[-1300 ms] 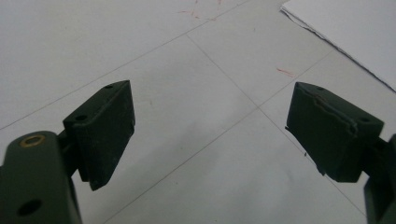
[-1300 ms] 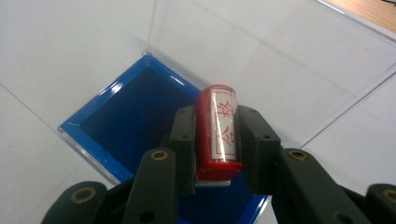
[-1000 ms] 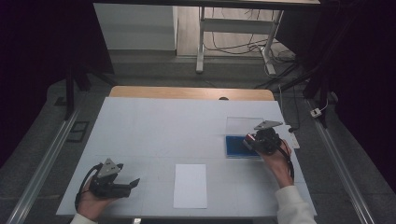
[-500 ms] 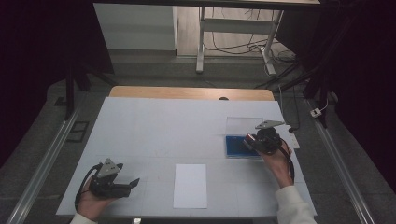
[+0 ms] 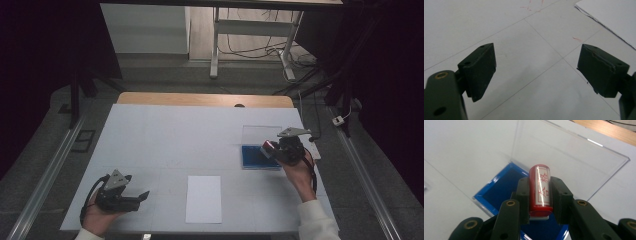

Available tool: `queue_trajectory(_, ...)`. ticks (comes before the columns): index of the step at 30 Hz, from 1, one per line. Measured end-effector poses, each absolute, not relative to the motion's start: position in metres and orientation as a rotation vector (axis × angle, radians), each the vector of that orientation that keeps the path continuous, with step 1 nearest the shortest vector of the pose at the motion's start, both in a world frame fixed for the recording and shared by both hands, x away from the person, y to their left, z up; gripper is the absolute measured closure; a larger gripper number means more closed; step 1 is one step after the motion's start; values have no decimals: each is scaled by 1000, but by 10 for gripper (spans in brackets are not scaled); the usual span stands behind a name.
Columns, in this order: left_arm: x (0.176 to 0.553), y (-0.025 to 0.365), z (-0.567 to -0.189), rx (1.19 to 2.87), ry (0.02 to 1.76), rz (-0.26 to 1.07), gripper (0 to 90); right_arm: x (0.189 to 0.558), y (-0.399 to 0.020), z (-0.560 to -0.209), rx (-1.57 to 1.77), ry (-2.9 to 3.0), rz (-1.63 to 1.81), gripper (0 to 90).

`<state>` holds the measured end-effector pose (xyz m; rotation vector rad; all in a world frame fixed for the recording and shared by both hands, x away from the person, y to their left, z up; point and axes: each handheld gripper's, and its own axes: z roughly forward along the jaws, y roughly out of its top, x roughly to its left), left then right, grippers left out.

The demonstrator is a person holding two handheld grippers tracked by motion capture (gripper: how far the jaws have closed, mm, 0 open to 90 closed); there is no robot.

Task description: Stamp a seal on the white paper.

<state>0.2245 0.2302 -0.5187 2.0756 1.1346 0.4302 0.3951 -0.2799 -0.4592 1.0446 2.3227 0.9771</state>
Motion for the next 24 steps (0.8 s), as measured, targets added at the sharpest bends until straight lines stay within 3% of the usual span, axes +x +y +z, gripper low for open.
queue_trajectory(24,224,230,-518,2076,1129,429,156,356,-237,-429,812,2404,1171,697)
